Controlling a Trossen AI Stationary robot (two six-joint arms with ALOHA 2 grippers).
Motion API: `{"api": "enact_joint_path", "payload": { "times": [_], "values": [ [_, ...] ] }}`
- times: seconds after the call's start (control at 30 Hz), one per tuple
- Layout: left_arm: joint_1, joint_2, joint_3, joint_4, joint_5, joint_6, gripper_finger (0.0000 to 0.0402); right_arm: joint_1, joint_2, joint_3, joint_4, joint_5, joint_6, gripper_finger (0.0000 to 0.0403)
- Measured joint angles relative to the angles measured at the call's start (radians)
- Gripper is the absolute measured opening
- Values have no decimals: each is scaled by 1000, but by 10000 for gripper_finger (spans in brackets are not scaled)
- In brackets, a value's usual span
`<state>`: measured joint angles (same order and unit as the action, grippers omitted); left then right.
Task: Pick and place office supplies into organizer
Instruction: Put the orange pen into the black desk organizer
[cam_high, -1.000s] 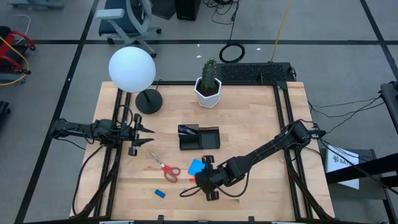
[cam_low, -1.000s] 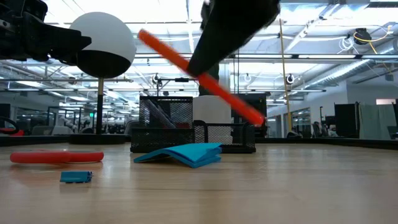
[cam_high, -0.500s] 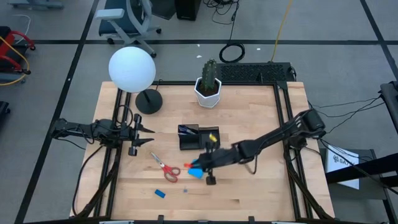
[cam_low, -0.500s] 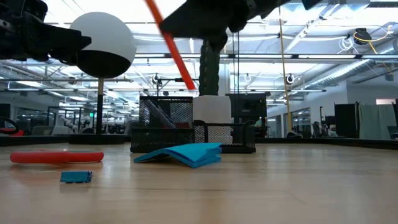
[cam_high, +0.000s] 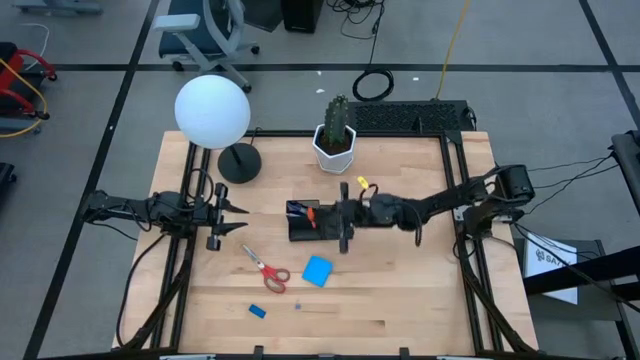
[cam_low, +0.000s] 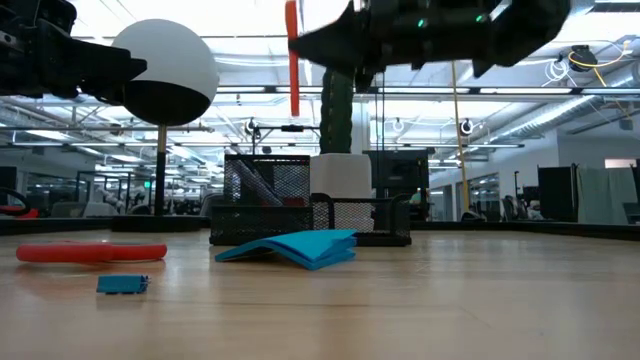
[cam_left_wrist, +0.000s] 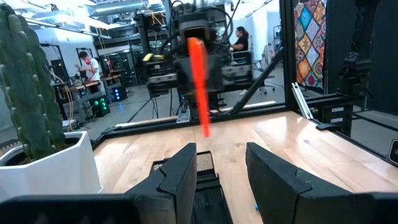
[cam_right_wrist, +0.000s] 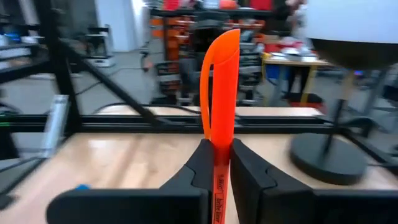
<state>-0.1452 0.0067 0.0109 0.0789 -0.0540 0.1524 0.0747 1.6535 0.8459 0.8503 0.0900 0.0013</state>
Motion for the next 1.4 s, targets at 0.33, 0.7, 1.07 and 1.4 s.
{"api": "enact_joint_path", "payload": {
  "times": [0.33, 0.7, 1.07, 1.4],
  "values": [
    [0, 0, 0, 0, 0, 0, 145, -144, 1, 0, -2, -108, -29, 21],
    [0, 0, 0, 0, 0, 0, 145, -179, 1, 0, 3, -147, -42, 21],
    [0, 0, 0, 0, 0, 0, 145, -181, 2, 0, 28, -147, -44, 32],
    [0, 0, 0, 0, 0, 5, 145, -180, 2, 0, 83, -146, -25, 70]
  ]
}}
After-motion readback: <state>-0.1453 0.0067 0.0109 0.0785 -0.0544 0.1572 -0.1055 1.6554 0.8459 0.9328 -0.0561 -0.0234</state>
